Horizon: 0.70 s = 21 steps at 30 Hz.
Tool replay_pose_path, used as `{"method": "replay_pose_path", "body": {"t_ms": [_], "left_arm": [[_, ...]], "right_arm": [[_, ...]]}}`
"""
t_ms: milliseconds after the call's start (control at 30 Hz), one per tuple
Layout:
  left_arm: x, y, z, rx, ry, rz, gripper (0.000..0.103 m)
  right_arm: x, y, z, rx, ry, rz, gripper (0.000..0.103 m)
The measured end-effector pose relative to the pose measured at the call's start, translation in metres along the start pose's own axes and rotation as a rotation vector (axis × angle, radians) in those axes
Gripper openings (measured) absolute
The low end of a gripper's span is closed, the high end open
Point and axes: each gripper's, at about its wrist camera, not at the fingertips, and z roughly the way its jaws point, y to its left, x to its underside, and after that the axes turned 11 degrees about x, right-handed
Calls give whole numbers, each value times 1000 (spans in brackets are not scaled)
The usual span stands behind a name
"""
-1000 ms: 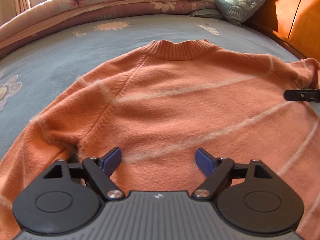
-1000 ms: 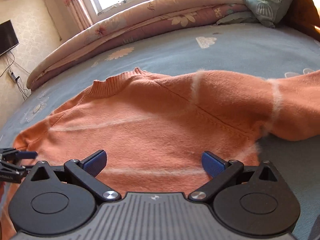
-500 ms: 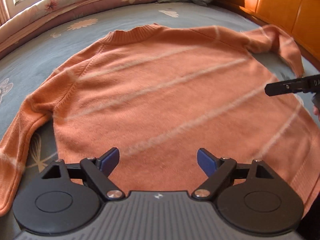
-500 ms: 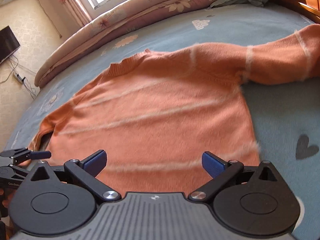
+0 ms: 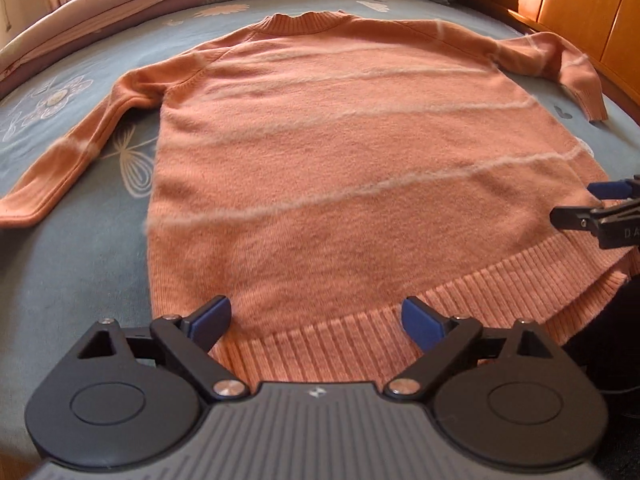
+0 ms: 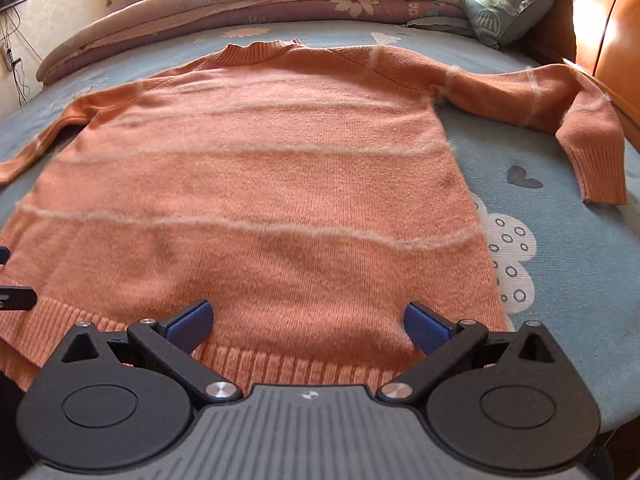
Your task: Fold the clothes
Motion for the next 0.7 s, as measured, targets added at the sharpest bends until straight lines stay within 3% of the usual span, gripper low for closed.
{"method": "replay_pose_path", "body": {"t_ms": [133,300,400,433,533,700], "left_arm": [[6,-13,-12,-25,-37,33,92],[10,-27,-3,-18,-11,76,92],[11,-23,-2,-10,-8,19,92],[11,-22,-2,-6,-6,7,93],[15,-18,-4,-7,-10,-8,94],[19,-15,-4,-4,-21,-22,96]], "right_arm": [[0,3,-8,-11,-9,31,103],[-21,4,-11,-290,-57,160,103],[-29,17,3,-461,-21,194,103],[-29,20,7,-477,-3,201,103],[-23,19,11,-472,0,219,103],[-2,-21,-4,-318,-20,292,103]]}}
